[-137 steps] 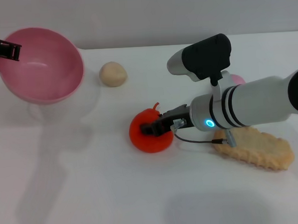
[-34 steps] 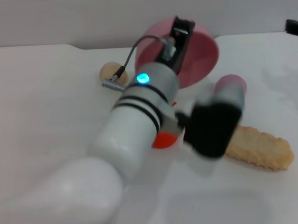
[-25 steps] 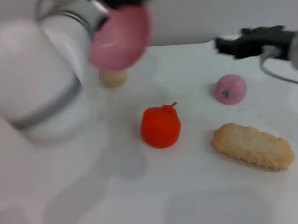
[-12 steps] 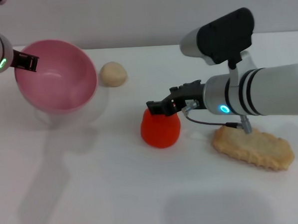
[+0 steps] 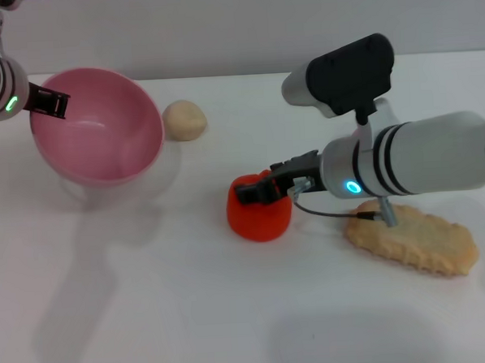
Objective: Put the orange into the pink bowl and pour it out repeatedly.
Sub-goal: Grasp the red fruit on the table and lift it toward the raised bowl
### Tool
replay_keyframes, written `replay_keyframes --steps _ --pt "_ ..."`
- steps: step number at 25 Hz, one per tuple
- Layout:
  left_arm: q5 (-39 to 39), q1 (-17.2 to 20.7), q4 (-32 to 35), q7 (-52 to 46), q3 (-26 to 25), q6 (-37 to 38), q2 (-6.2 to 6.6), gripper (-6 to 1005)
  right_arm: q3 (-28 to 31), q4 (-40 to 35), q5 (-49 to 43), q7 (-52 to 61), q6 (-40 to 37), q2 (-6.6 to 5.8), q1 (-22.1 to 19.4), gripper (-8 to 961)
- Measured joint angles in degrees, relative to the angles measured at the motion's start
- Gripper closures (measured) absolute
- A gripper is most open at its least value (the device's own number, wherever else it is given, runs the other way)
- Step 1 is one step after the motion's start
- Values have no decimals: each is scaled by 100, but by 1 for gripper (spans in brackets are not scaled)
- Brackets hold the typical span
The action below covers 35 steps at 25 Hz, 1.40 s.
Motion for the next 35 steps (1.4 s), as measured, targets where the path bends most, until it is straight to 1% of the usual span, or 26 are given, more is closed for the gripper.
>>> replay_keyframes --steps 2,6,12,16,18,21,25,27,28,29,30,31,33,35 --pt "-1 -15 -15 3 1 -2 -2 956 -79 249 216 -17 -86 3 149 222" --pt "-4 -19 -20 9 13 -10 -4 956 -216 511 366 -16 -165 4 327 264" --pt "-7 12 20 13 62 -53 -7 956 -195 381 378 -154 -160 -14 233 327" --pt "-9 20 27 28 106 -60 -7 956 -189 226 353 -168 -152 -22 139 420" --pt "-13 20 30 31 144 -61 -7 956 -183 20 319 -169 -158 -31 16 466" --pt "-37 12 31 56 190 -60 -7 956 -59 -609 15 -141 -110 -39 -347 536" --pt "-512 -17 10 343 322 44 -13 956 385 -1847 -758 -13 359 -33 -982 722" --pt "-555 -18 4 371 364 64 -13 956 625 -2528 -1149 35 652 -21 -1303 806" --pt "-619 -26 -6 420 491 106 -14 956 722 -2808 -1299 57 755 -14 -1427 843" --pt "-619 -26 -6 420 491 106 -14 956 818 -3113 -1458 86 885 -6 -1572 880" --pt "-678 -66 -14 462 718 141 -26 956 885 -3350 -1564 110 958 0 -1656 917" --pt "-685 -86 -14 465 741 147 -26 956 928 -3471 -1610 136 1004 -1 -1715 954" --pt "-698 -104 -16 467 751 148 -25 956 961 -3495 -1575 162 968 -2 -1757 943" --pt "-705 -119 -15 467 744 148 -18 956 910 -3218 -1338 157 769 -10 -1732 933"
